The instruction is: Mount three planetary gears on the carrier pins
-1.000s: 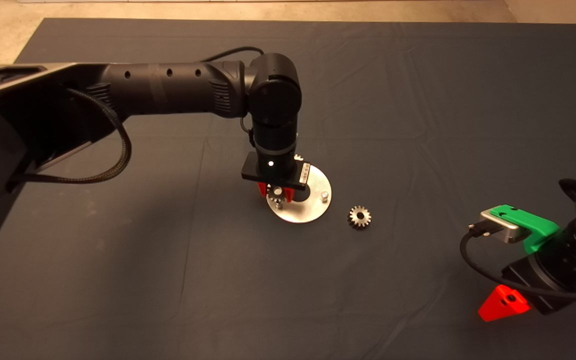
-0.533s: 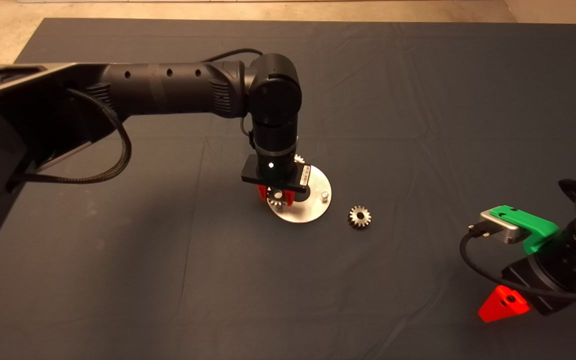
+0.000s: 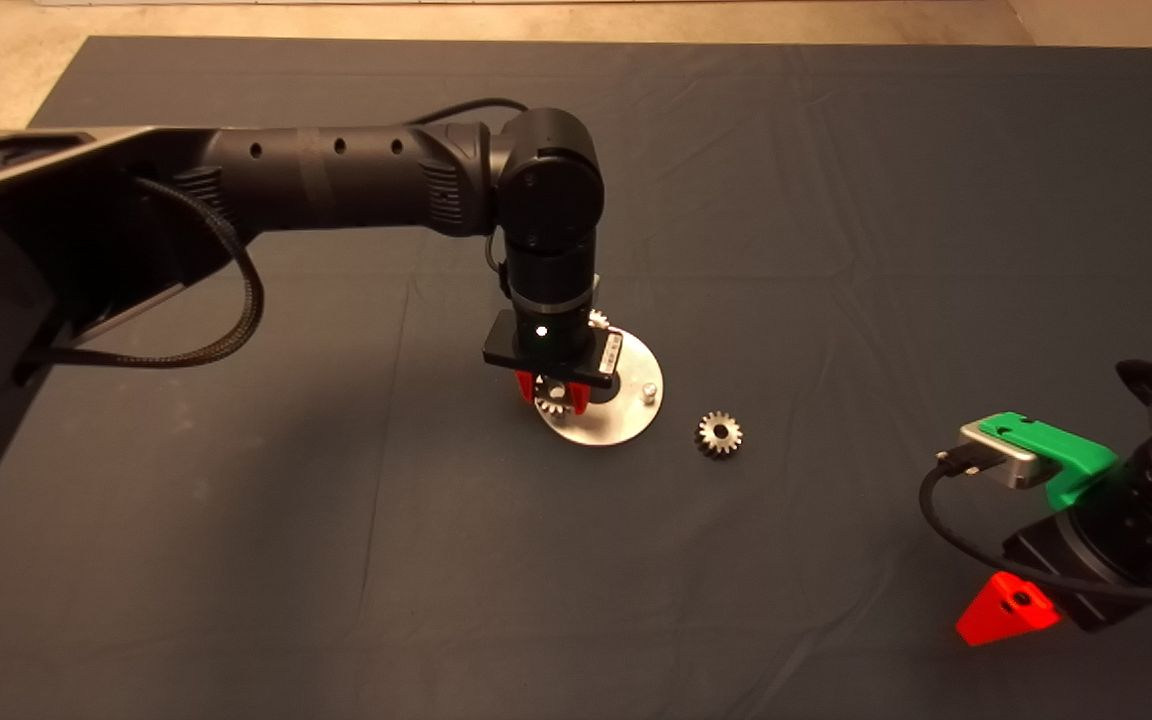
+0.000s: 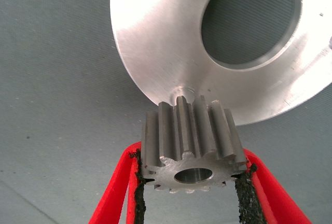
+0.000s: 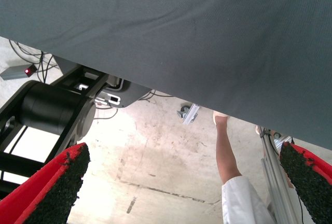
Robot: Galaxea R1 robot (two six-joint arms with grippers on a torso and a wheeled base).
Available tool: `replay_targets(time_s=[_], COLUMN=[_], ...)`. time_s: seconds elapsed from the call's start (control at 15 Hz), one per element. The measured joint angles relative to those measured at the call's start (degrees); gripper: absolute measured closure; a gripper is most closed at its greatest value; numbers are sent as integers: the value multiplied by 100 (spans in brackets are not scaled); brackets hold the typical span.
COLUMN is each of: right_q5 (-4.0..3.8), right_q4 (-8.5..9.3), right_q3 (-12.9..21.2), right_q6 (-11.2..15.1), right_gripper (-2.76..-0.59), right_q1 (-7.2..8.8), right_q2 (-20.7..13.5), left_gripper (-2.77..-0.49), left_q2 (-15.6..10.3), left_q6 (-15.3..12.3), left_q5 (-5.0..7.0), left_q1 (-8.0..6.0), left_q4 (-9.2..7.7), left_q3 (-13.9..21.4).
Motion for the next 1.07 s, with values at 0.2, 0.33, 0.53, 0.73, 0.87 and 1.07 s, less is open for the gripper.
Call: replay_targets(time_s=[0.2, 0.33, 0.53, 0.73, 0.87, 1.07], right_q5=[2, 2, 0, 0, 2, 0], right_q4=[0, 0, 0, 0, 0, 0], right_q3=[0, 0, 0, 0, 0, 0], right_q6=[0, 0, 0, 0, -1, 0], right_gripper=[-273, -273, -273, -273, -273, -273], right_q1=[0, -1, -1, 0, -2, 0], right_q2=[0, 0, -11, -11, -11, -11], left_gripper=[-93, -93, -93, -93, -93, -93], left_q2=[69, 95, 110, 110, 110, 110], left_q6=[63, 91, 118, 129, 131, 132], left_q5=[0, -4, -4, -1, -1, -1], left_q1=[0, 17, 30, 32, 48, 56], left_q4=[-2, -2, -22, -22, -30, -41], left_q3=[-96, -118, -120, -120, -119, -119])
